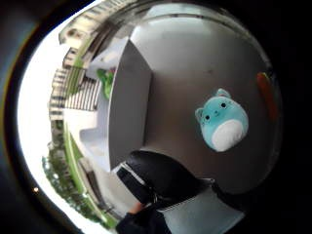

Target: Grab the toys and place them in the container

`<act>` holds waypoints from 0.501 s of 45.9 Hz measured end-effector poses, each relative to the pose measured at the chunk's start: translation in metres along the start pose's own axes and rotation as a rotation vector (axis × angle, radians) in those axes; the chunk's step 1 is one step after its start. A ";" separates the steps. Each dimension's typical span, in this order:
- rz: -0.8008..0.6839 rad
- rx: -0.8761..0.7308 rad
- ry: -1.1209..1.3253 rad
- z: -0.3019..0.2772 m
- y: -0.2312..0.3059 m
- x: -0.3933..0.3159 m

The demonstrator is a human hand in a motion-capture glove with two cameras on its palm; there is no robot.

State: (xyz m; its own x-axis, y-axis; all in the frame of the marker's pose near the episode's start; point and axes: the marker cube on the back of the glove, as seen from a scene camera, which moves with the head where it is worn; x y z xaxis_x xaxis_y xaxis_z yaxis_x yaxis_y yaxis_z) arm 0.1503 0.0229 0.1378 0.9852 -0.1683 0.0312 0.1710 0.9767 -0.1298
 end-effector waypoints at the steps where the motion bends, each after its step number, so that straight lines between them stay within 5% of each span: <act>1: 0.086 -0.014 0.026 0.011 -0.003 -0.002; 6: 0.263 -0.093 0.056 0.067 -0.009 0.018; 23: 0.334 -0.289 -0.051 0.156 0.008 0.014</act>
State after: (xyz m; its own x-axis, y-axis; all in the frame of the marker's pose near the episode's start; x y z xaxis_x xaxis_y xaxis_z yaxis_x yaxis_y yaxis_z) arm 0.1643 0.0489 0.2920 0.9863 0.1643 -0.0114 -0.1544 0.8980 -0.4121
